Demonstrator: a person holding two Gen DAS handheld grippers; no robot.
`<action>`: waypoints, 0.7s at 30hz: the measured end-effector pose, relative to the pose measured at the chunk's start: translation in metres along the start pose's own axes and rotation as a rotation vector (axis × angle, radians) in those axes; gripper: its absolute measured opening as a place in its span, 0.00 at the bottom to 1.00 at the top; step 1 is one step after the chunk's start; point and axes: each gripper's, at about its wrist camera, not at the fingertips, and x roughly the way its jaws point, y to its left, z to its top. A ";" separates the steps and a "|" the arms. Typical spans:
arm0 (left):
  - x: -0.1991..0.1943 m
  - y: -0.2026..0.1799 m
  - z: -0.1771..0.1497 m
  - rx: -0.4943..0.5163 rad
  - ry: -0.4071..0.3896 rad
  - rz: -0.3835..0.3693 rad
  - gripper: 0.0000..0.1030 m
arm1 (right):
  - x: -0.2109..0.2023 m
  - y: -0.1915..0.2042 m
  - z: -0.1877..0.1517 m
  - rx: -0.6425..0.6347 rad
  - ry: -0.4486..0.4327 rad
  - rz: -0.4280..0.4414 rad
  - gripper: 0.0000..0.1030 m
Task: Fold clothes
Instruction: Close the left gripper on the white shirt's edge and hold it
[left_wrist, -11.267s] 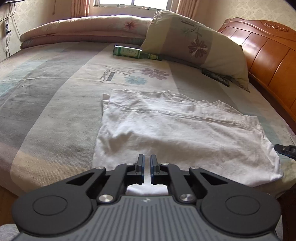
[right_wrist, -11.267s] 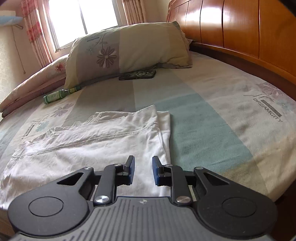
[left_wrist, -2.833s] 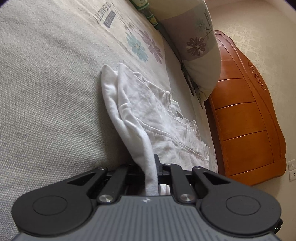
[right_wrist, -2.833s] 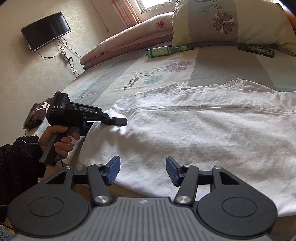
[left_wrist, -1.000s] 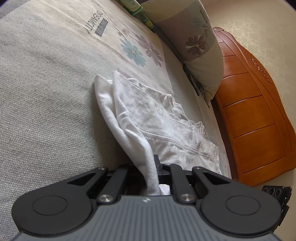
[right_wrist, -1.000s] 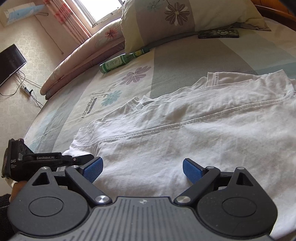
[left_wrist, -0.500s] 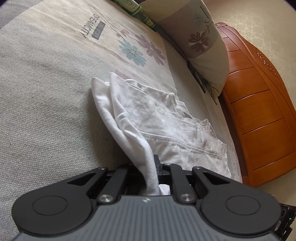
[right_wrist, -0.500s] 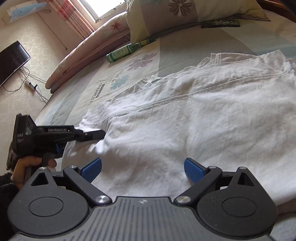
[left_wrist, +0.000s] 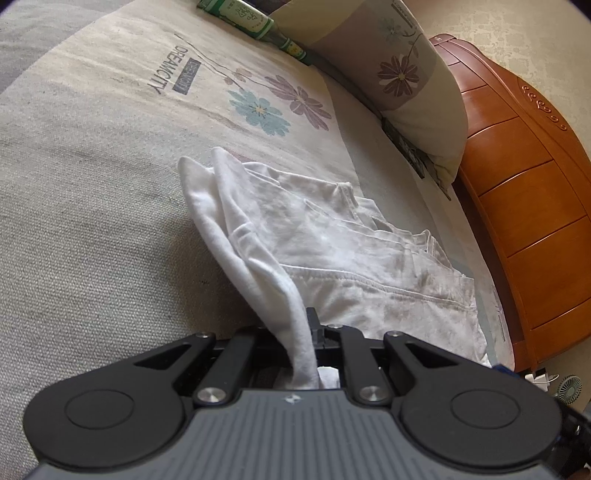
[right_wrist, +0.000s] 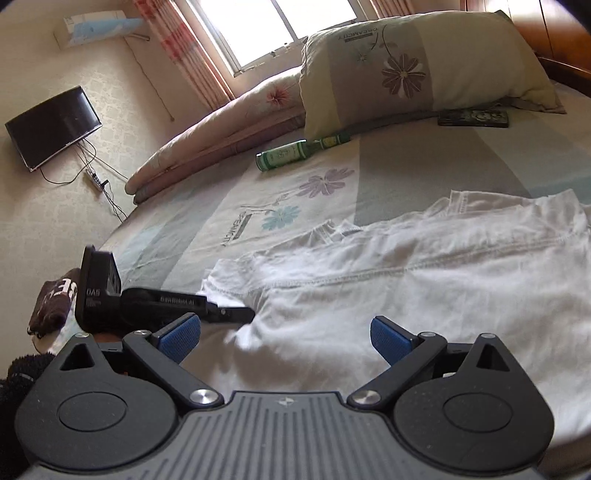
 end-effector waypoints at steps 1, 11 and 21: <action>0.000 0.001 -0.001 -0.003 -0.003 -0.002 0.11 | 0.010 -0.004 0.006 0.002 0.007 0.003 0.98; 0.001 0.014 -0.002 -0.026 -0.011 -0.072 0.11 | 0.103 -0.034 0.040 -0.036 0.034 -0.055 0.98; 0.002 0.013 0.000 -0.034 -0.001 -0.074 0.11 | 0.109 -0.049 0.060 0.011 0.053 -0.069 0.99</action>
